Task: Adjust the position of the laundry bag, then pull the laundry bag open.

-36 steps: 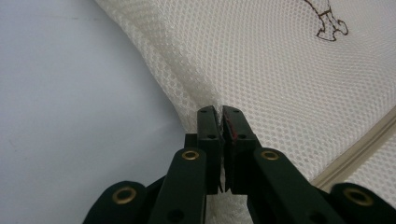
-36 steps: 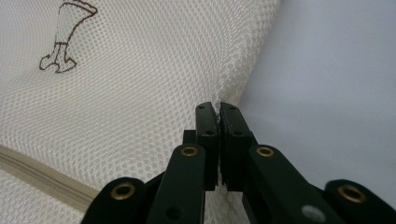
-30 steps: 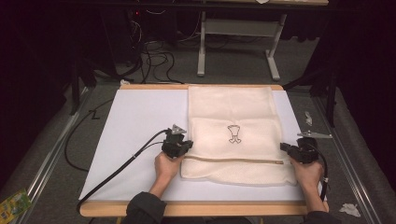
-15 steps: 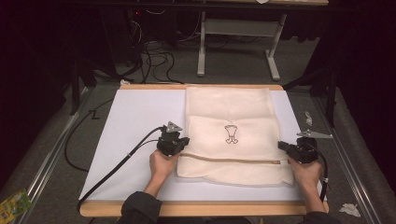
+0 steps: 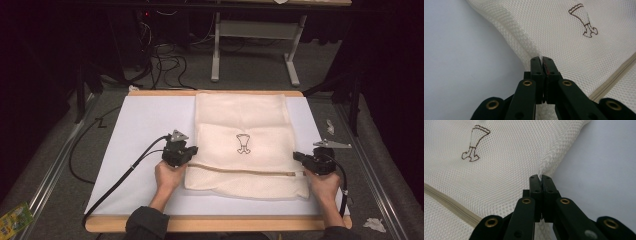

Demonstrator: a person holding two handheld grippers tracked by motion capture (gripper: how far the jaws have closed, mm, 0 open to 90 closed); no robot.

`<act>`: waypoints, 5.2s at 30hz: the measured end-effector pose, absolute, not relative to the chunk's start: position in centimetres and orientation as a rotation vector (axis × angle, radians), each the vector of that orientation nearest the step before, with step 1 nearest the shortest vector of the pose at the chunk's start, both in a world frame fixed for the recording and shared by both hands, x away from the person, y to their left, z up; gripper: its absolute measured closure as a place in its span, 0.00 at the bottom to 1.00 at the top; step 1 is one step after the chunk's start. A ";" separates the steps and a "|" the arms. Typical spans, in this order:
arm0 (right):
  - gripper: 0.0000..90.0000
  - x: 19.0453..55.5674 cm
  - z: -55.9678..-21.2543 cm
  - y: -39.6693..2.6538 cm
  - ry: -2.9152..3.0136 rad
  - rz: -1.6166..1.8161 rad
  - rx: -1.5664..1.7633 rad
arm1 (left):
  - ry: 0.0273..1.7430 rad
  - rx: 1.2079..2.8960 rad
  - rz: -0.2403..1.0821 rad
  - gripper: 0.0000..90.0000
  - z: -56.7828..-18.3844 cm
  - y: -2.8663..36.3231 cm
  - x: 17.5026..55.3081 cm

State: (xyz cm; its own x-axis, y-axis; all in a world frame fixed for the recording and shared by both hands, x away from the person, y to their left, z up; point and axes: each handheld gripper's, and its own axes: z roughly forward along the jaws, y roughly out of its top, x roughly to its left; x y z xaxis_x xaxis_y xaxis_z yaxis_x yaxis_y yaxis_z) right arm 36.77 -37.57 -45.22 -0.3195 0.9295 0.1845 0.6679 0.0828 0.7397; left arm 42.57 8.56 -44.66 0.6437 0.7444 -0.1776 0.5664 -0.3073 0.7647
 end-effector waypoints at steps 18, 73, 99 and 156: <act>1.00 37.6 -44.8 -34.4 2.076 1.142 1.526 | 1.060 1.960 0.317 0.98 -43.8 12.5 41.9; 0.65 38.3 -45.9 -29.6 2.068 1.166 1.469 | 1.148 1.944 0.523 0.61 -46.1 17.2 39.6; 0.50 37.4 -46.9 -30.9 2.058 1.198 1.544 | 0.957 1.970 0.450 0.49 -46.0 11.6 36.3; 0.97 37.4 -45.4 -29.1 2.239 1.178 1.406 | 0.653 2.153 0.199 0.60 -45.0 -3.2 36.8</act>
